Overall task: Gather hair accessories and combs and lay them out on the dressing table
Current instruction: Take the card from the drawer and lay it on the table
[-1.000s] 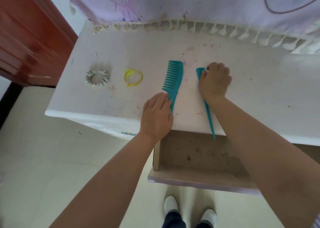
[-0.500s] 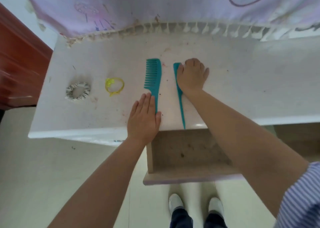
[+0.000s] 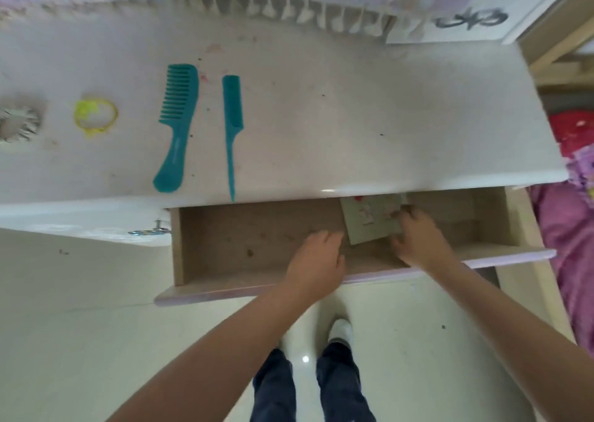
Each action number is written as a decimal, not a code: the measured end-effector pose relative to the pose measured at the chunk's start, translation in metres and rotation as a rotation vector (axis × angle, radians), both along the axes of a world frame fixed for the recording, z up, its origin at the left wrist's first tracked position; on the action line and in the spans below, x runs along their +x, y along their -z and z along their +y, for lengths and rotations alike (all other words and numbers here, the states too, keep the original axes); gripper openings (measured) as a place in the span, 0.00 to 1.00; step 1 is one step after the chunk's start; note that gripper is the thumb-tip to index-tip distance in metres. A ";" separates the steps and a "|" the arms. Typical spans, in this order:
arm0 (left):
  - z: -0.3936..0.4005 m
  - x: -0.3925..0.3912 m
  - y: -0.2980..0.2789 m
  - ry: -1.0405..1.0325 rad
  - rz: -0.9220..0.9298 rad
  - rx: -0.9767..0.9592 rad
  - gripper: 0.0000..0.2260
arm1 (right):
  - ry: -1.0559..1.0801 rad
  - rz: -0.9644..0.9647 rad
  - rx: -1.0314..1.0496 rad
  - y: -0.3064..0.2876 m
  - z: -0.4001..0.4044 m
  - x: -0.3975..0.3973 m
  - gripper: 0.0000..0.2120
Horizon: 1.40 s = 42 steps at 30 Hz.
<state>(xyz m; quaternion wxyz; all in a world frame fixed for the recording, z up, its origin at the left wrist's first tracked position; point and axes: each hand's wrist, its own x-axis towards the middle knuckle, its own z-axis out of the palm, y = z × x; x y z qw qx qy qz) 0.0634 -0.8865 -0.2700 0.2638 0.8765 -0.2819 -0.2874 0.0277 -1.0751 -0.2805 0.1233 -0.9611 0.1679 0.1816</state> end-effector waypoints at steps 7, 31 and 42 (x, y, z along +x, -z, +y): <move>-0.080 0.022 0.033 -0.349 0.454 0.222 0.13 | 0.365 0.258 0.045 0.058 -0.025 0.045 0.27; 0.009 -0.079 -0.076 -0.621 0.008 0.208 0.08 | 0.030 0.258 0.530 -0.076 0.013 -0.051 0.13; -0.025 0.055 -0.061 -0.765 -0.194 0.023 0.12 | 0.054 -0.325 0.423 -0.072 0.018 0.067 0.18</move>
